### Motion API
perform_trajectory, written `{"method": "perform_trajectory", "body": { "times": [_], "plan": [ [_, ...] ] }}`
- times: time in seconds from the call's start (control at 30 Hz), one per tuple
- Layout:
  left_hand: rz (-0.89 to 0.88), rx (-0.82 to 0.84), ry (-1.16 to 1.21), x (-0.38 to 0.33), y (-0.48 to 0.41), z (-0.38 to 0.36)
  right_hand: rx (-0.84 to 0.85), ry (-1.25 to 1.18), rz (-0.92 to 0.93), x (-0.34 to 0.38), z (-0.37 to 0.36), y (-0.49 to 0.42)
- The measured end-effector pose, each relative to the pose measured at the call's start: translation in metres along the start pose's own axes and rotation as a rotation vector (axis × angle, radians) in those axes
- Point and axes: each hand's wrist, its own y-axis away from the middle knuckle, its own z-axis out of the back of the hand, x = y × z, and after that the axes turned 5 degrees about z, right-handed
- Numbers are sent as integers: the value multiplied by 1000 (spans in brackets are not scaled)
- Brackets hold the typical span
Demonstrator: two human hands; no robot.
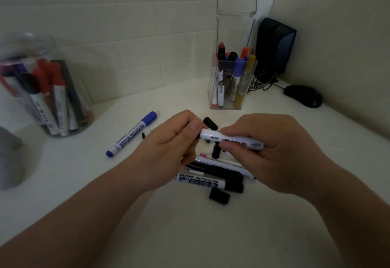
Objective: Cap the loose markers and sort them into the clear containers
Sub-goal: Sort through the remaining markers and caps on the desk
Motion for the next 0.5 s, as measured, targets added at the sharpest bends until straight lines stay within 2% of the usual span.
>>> {"method": "perform_trajectory", "body": {
  "times": [0.2,0.27,0.3,0.4,0.43,0.5],
  "plan": [
    [-28,-6,135,3,-4,-1,-42,1,-15,3,-10,0],
    [-58,2,115,2,-4,1,-79,-112,-123,9,-8,-1],
    [-73,10,93,2,-4,3,-88,-253,-245,10,-7,-2],
    [-99,8,12,3,-3,6,4,-1001,-749,9,-6,-8],
    [-95,-10,-20,4,-3,6,29,-1181,-855,9,-6,-10],
    [-82,-62,-73,5,-4,4,60,-1253,-885,7,-6,-12]
  ]
}}
